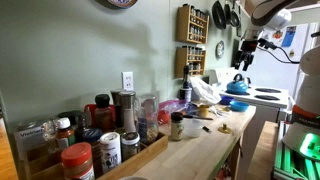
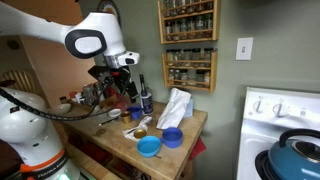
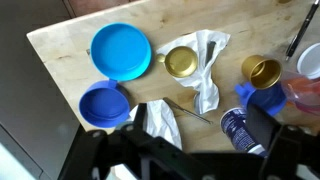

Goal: Pick up the ziploc bag and move it forward on the kitchen counter

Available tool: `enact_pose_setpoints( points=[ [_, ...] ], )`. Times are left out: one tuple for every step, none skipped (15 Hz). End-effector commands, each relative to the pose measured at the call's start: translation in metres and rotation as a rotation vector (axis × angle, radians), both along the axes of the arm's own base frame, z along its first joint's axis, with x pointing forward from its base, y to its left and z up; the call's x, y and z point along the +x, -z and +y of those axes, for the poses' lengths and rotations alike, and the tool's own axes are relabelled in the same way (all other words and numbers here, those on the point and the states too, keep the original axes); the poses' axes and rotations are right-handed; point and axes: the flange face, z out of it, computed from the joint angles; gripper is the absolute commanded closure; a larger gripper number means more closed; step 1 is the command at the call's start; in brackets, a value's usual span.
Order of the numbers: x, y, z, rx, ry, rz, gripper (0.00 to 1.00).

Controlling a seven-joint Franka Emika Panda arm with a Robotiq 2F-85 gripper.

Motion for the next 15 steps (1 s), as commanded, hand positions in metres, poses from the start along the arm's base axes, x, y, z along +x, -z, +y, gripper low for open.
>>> enact_pose_setpoints(
  points=[
    [0.000, 0.002, 0.001, 0.003, -0.001, 0.006, 0.00],
    [0.000, 0.004, 0.001, 0.005, -0.002, 0.011, 0.00],
    [0.000, 0.006, 0.002, 0.006, -0.003, 0.014, 0.00],
    [-0.001, 0.006, 0.002, 0.007, -0.003, 0.015, 0.00],
    [-0.001, 0.006, 0.002, 0.007, -0.003, 0.016, 0.00],
    [-0.001, 0.006, 0.002, 0.007, -0.003, 0.016, 0.00],
    [0.008, 0.008, 0.015, 0.009, -0.061, 0.020, 0.00],
    [0.019, 0.010, 0.035, -0.001, -0.125, 0.046, 0.00],
    [0.025, 0.011, 0.048, -0.013, -0.176, 0.057, 0.00],
    [0.038, 0.010, 0.079, -0.030, -0.235, 0.067, 0.00],
    [0.046, 0.009, 0.101, -0.037, -0.290, 0.073, 0.00],
    [0.055, 0.009, 0.132, -0.051, -0.353, 0.074, 0.00],
    [0.064, 0.007, 0.160, -0.068, -0.418, 0.075, 0.00],
    [0.070, 0.002, 0.190, -0.089, -0.485, 0.065, 0.00],
    [0.076, -0.003, 0.218, -0.108, -0.552, 0.062, 0.00]
  ],
)
